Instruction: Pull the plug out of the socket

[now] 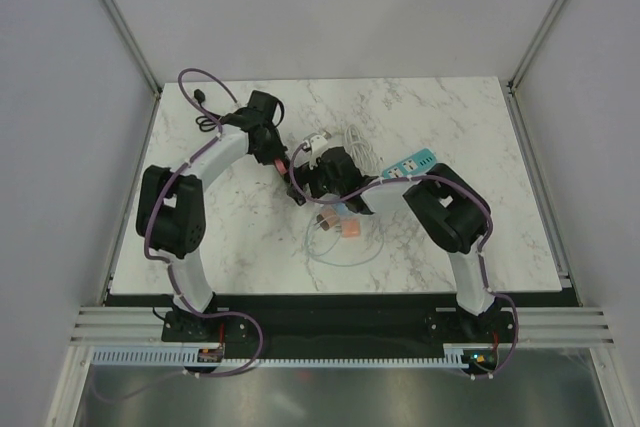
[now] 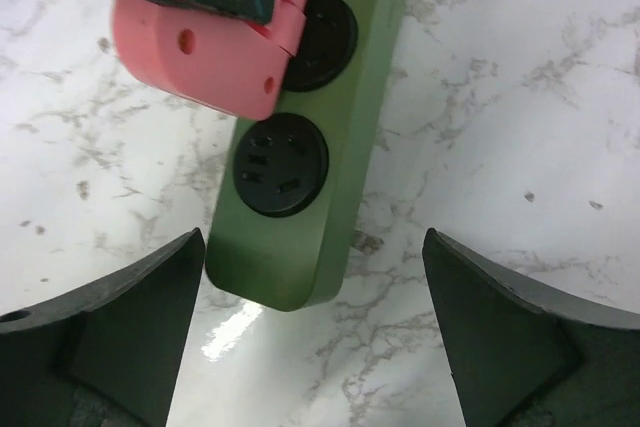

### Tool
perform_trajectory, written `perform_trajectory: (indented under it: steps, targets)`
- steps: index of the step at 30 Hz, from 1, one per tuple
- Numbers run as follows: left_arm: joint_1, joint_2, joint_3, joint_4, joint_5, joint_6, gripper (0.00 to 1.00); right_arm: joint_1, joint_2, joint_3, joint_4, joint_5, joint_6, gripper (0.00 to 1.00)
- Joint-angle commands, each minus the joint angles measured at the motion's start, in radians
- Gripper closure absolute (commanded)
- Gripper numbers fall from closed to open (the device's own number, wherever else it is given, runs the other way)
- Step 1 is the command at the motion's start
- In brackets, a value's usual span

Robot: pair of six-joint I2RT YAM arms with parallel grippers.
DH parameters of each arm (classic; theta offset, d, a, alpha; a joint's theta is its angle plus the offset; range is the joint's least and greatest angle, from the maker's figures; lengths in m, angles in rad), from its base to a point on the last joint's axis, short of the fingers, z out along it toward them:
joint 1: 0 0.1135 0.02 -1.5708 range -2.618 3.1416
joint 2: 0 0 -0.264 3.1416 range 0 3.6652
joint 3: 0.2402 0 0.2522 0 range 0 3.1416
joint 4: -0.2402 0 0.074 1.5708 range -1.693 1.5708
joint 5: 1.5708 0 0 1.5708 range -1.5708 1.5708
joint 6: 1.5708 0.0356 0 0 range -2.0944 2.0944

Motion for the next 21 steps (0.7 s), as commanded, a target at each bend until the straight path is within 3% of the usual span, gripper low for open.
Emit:
perform_trajectory:
  steps: [1, 5, 10, 15, 21]
  targets:
    - [0.004, -0.076, 0.021, 0.065, -0.008, 0.081, 0.98, -0.024, -0.053, 0.020, 0.073, -0.159, 0.095, 0.02]
    - [0.016, -0.079, 0.022, 0.065, -0.009, 0.084, 0.98, -0.067, -0.019, 0.051, 0.128, -0.308, 0.200, 0.03]
    - [0.025, -0.093, 0.016, 0.067, -0.026, 0.092, 0.98, -0.120, 0.097, 0.147, 0.162, -0.445, 0.357, 0.13]
    - [0.027, -0.110, 0.007, 0.076, -0.037, 0.101, 0.98, -0.129, 0.176, 0.216, 0.165, -0.505, 0.411, 0.20]
    - [0.033, -0.136, -0.008, 0.100, -0.021, 0.107, 0.98, -0.129, 0.191, 0.187, 0.194, -0.512, 0.403, 0.24]
